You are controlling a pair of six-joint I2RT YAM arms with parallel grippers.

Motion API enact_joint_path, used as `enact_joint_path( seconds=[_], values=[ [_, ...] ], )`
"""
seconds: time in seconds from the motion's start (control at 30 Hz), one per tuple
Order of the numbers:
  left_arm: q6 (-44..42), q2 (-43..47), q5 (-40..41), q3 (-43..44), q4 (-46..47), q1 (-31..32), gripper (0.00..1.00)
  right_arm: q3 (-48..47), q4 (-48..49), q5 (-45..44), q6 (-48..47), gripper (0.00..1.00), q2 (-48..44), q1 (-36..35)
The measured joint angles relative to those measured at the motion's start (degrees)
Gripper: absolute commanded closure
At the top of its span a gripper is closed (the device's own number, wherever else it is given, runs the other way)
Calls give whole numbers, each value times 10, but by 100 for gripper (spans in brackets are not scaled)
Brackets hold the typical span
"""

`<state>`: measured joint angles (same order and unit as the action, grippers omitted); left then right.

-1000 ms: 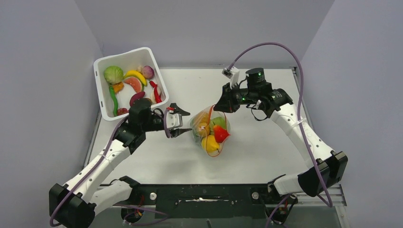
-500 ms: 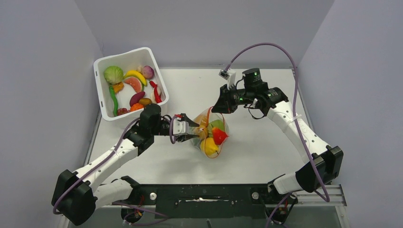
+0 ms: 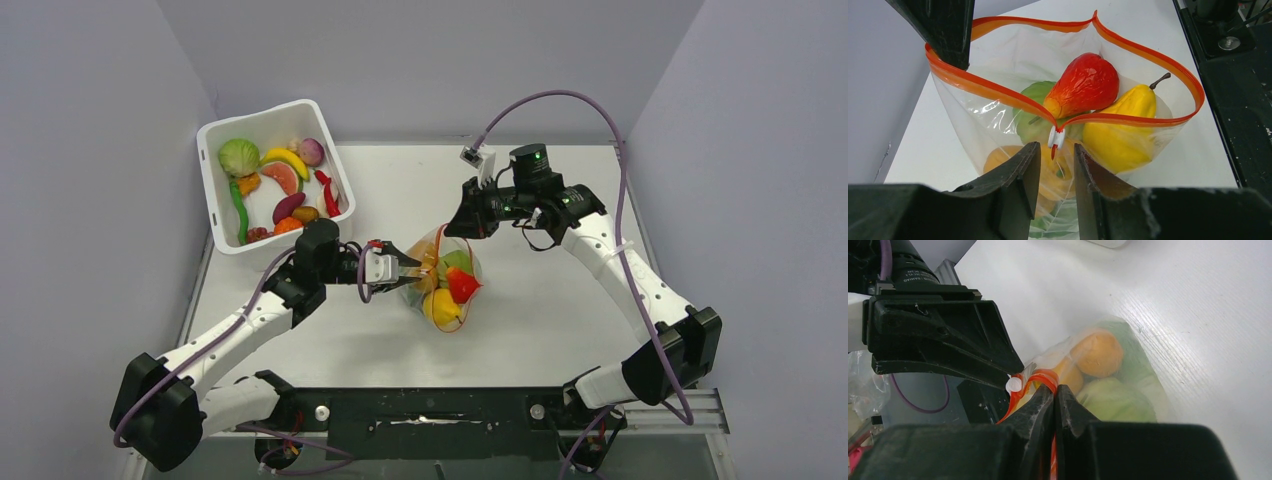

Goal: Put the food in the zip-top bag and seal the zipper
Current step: Place the fake fruit in the zipper food storage bag, then zip the zipper food storage bag at the center of the board.

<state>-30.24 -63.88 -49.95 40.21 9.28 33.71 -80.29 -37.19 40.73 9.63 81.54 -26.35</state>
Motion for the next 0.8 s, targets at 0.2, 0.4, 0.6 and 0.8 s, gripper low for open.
enact_joint_path(
  seconds=[0.2,0.4,0.6,0.8],
  values=[
    [0,-1,1,0,0,0,77,2,7,0,3,99,0,0],
    [-8,-8,5,0,-2,0,98,3,7,0,9,99,0,0],
    [-5,-8,15,0,-5,0,100,4,8,-2,11,91,0,0],
    [21,-11,31,14,-29,0,100,4,11,-26,13,86,0,-2]
  ],
)
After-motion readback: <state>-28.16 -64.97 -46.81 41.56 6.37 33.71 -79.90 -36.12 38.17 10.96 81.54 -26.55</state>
